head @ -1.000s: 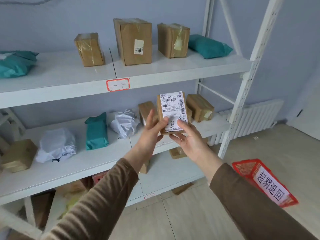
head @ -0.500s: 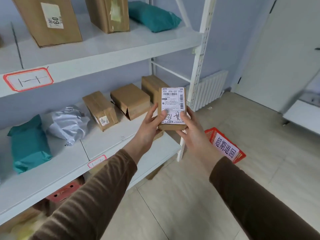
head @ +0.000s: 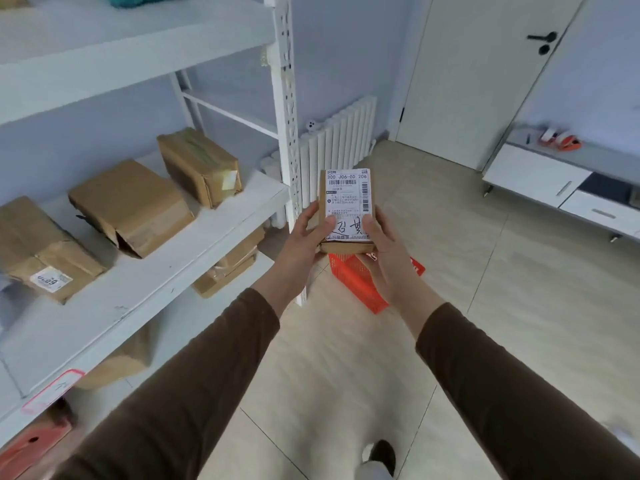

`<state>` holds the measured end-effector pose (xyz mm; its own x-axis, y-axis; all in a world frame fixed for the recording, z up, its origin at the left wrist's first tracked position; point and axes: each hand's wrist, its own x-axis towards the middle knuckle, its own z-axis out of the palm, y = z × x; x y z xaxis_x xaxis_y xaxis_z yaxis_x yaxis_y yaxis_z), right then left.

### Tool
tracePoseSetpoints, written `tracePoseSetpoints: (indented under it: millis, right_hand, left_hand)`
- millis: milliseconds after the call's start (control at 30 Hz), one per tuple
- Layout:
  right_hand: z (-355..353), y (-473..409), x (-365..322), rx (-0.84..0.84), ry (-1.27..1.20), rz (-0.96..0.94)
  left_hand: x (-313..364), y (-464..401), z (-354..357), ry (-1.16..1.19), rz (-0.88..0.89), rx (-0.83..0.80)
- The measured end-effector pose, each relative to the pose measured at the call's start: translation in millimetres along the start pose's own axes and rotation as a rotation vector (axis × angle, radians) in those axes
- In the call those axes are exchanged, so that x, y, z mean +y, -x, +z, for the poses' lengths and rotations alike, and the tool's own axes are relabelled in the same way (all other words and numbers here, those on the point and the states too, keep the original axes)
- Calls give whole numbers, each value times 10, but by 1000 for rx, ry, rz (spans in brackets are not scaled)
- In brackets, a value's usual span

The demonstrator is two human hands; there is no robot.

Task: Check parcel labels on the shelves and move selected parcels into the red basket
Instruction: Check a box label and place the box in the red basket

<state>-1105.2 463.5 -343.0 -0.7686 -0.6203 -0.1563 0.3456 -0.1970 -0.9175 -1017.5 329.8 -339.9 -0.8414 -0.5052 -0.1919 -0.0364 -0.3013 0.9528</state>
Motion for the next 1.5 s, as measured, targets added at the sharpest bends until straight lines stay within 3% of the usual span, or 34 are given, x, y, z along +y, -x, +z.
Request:
tracePoseSetpoints:
  millis: [333, 867, 1233, 1500]
  right_hand:
    - [-1462, -1107, -315, 147, -28, 128]
    - [-2258, -3442, -197, 205, 29, 306]
    - [-3371, -4739, 204, -33, 150, 549]
    - [-4068, -5525, 1128, -150, 220, 718]
  left_hand:
    - [-598, -1289, 1196, 57, -81, -6]
    - [-1039, -3603, 1522, 181, -273, 124]
    - [-1864, -4695, 1975, 293, -329, 299]
    - [-3053, -5240, 2134, 317, -429, 469]
